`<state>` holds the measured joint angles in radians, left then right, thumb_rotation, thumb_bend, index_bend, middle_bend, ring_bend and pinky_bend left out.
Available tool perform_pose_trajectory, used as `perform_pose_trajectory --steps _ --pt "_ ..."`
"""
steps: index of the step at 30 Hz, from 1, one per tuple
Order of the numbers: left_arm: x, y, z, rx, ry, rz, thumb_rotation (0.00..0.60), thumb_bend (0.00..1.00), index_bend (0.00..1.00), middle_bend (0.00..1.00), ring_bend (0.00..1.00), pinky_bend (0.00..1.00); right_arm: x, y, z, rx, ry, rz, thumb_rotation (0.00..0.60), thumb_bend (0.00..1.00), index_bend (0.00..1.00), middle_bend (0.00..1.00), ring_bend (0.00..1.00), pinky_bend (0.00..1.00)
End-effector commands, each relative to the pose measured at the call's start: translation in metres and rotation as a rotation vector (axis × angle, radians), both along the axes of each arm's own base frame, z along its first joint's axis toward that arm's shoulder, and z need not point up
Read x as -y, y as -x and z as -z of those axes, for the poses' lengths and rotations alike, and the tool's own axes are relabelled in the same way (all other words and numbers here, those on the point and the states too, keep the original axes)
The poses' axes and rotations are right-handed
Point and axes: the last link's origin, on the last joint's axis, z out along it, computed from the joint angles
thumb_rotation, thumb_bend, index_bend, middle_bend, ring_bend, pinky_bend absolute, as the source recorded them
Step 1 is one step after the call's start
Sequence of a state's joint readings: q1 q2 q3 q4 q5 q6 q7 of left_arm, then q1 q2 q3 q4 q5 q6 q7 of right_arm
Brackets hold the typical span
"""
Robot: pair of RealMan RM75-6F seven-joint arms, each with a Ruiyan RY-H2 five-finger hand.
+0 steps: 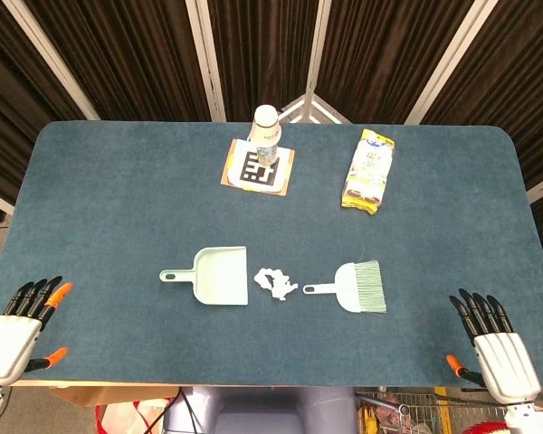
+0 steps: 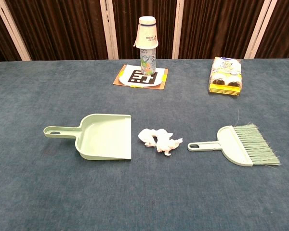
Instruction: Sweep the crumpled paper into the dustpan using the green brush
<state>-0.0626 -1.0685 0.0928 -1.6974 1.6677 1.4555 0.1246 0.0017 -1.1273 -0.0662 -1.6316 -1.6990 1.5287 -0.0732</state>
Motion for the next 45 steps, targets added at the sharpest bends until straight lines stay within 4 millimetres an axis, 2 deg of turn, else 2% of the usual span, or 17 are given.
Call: perform_pose_trajectory --steps 1,15,20,22,23,25,28,29,30,32,35,38,45 --pt "0.0 0.0 0.0 0.0 0.0 0.001 0.6 0.0 0.0 0.0 0.0 0.0 0.0 0.0 -0.001 0.002 0.005 -0.003 0.6 0.23 0.0 0.0 0.0 0.0" --pt "-0.001 -0.001 0.001 0.001 -0.001 0.004 0.6 0.0 0.0 0.0 0.0 0.0 0.002 -0.002 -0.002 0.024 0.009 0.004 0.6 0.23 0.0 0.0 0.0 0.0" --pt "0.0 0.0 0.0 0.004 -0.004 0.001 0.6 0.0 0.0 0.0 0.0 0.0 0.016 -0.013 -0.004 0.049 0.029 -0.028 0.6 0.23 0.0 0.0 0.0 0.0" --pt "0.0 0.0 0.0 0.005 -0.005 -0.001 0.6 0.0 0.0 0.0 0.0 0.0 0.027 -0.021 -0.004 0.068 0.041 -0.05 0.6 0.23 0.0 0.01 0.02 0.04" --pt "0.0 -0.001 0.0 0.004 -0.004 -0.001 0.6 0.0 0.0 0.0 0.0 0.0 0.03 -0.023 -0.003 0.071 0.042 -0.055 0.6 0.23 0.0 0.05 0.07 0.1" --pt "0.0 -0.001 0.0 0.0 0.0 0.001 0.6 0.0 0.0 0.0 0.0 0.0 0.045 -0.032 0.0 0.075 0.044 -0.081 0.6 0.23 0.0 0.2 0.23 0.28" --pt "0.0 -0.001 0.0 -0.006 0.001 0.001 0.6 0.0 0.0 0.0 0.0 0.0 0.067 -0.044 0.007 0.055 0.033 -0.12 0.6 0.23 0.0 0.5 0.53 0.58" --pt "0.0 -0.001 0.001 -0.006 0.001 0.0 0.6 0.0 0.0 0.0 0.0 0.0 0.075 -0.049 0.011 0.05 0.017 -0.13 0.6 0.23 0.0 0.57 0.61 0.66" --pt "0.0 -0.001 0.001 -0.008 0.001 0.0 0.6 0.0 0.0 0.0 0.0 0.0 0.082 -0.053 0.015 0.045 0.001 -0.138 0.6 0.23 0.02 0.63 0.67 0.71" --pt "0.0 0.0 0.002 -0.012 0.006 -0.004 0.6 0.0 0.0 0.0 0.0 0.0 0.094 -0.062 0.024 0.02 -0.037 -0.161 0.6 0.23 0.13 0.78 0.81 0.82" --pt "-0.001 -0.001 0.002 -0.017 0.008 0.0 0.6 0.0 0.0 0.0 0.0 0.0 0.109 -0.073 0.038 -0.013 -0.08 -0.192 0.6 0.24 0.26 0.87 0.9 0.88" --pt "0.0 -0.001 0.002 -0.018 0.006 0.005 0.6 0.0 0.0 0.0 0.0 0.0 0.118 -0.084 0.057 -0.021 -0.12 -0.204 0.6 0.24 0.31 0.9 0.92 0.89" --pt "-0.002 -0.001 0.002 -0.021 0.008 0.0 0.6 0.0 0.0 0.0 0.0 0.0 0.132 -0.108 0.1 -0.056 -0.19 -0.207 0.6 0.24 0.34 0.9 0.92 0.89"
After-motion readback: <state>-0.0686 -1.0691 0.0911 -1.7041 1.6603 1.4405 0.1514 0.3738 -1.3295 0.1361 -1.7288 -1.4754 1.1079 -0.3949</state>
